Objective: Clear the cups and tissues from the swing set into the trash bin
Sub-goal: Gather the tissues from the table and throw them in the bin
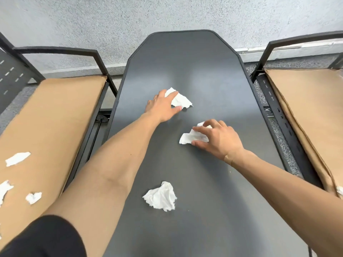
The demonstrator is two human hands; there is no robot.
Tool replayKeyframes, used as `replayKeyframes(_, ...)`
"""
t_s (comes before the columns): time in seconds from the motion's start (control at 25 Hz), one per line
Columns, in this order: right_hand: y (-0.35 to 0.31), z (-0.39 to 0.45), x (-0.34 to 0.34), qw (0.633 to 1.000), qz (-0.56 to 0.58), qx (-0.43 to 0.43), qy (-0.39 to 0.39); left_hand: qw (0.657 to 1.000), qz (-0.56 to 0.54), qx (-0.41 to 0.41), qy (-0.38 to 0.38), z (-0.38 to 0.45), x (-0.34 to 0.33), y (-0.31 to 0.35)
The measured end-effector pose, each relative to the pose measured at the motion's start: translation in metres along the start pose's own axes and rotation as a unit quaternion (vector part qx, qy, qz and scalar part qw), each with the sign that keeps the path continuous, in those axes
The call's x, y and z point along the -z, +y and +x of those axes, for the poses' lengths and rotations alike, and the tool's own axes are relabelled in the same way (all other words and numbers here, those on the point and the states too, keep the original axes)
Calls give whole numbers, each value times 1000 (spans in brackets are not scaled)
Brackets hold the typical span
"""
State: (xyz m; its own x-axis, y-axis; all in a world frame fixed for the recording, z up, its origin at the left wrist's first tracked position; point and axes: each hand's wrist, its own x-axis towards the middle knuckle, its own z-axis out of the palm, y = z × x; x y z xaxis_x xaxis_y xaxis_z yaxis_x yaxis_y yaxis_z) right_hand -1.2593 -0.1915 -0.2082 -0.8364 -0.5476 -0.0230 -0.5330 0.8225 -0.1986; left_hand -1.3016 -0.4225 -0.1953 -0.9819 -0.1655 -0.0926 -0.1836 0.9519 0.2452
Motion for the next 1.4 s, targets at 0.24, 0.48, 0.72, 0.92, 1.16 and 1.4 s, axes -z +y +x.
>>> replayKeyframes(0.24, 2, 0, -12, 1000, -3, -18, 8, 995, 97, -4, -34, 31, -21, 13)
replayKeyframes(0.48, -2, 0, -14, 999, 16, -37, 36, 998, 10, -21, 56, 24, -31, 12)
replayKeyframes(0.72, -6, -14, -3, 995, 78, -63, -7, 993, -102, 13, 54, -12, -19, 1)
replayKeyframes(0.92, -21, -46, 13, 986, 145, -78, 1, 979, -191, -14, 73, -77, -2, -7)
replayKeyframes(1.16, -55, -102, 34, 973, 222, -58, 13, 963, -243, -2, 119, -172, 17, -1)
replayKeyframes(1.4, -76, -167, 50, 968, 249, -22, -29, 956, -279, 6, 87, -236, 29, -2)
